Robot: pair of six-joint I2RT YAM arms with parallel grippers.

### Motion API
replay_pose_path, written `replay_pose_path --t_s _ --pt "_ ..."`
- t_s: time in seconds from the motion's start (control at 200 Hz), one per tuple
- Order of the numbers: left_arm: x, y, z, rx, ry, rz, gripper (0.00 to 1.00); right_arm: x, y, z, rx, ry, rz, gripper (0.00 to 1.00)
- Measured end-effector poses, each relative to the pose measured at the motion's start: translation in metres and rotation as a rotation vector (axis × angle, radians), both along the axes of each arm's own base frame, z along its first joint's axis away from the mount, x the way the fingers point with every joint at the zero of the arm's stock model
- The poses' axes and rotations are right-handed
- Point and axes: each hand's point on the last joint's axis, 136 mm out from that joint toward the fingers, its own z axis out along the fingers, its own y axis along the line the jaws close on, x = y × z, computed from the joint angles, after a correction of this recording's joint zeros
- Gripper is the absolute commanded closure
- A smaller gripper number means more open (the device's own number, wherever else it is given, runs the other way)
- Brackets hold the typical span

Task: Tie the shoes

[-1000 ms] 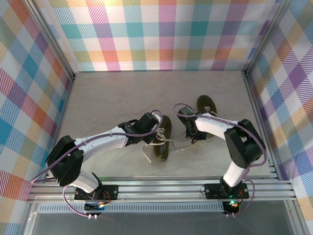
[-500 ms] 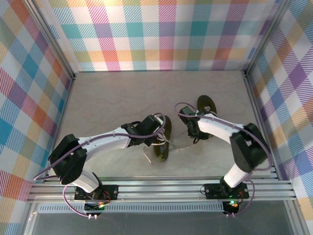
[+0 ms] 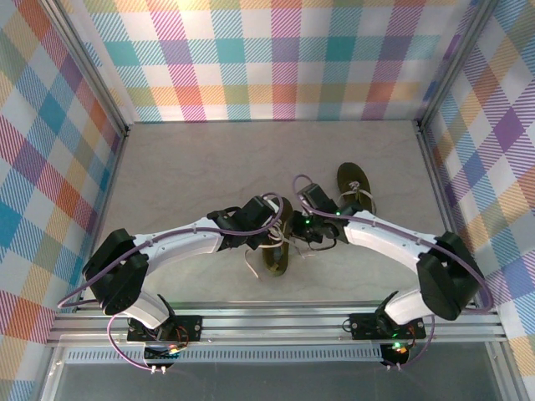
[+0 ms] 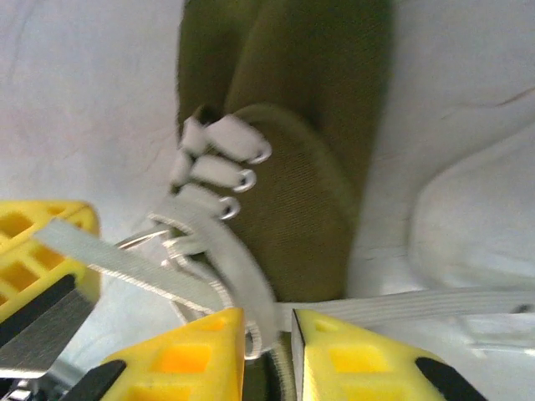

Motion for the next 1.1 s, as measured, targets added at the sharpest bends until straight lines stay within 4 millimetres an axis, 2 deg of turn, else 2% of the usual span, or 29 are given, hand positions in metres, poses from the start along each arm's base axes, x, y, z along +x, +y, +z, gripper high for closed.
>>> replay_pose_path --t_s 0.135,0.56,0.665,0.905,1.1 --pt "0.000 0.000 0.000 0.000 0.000 0.000 1.00 0.000 0.011 0.002 0.031 0.010 0.016 0.77" --pt "0.000 0.000 0.000 0.000 0.000 -0.001 1.00 0.004 0.016 -0.008 0.017 0.035 0.020 0.78" --pt "0.000 0.000 0.000 0.000 0.000 -0.001 1.00 0.004 0.017 -0.010 0.013 0.040 0.019 0.81" --pt "0.000 0.000 0.000 0.000 0.001 -0.001 1.00 0.006 0.019 -0.008 0.014 0.039 0.020 0.94" --pt "0.000 0.000 0.000 0.000 0.000 -0.001 1.00 0.006 0.019 -0.007 0.015 0.036 0.022 0.99"
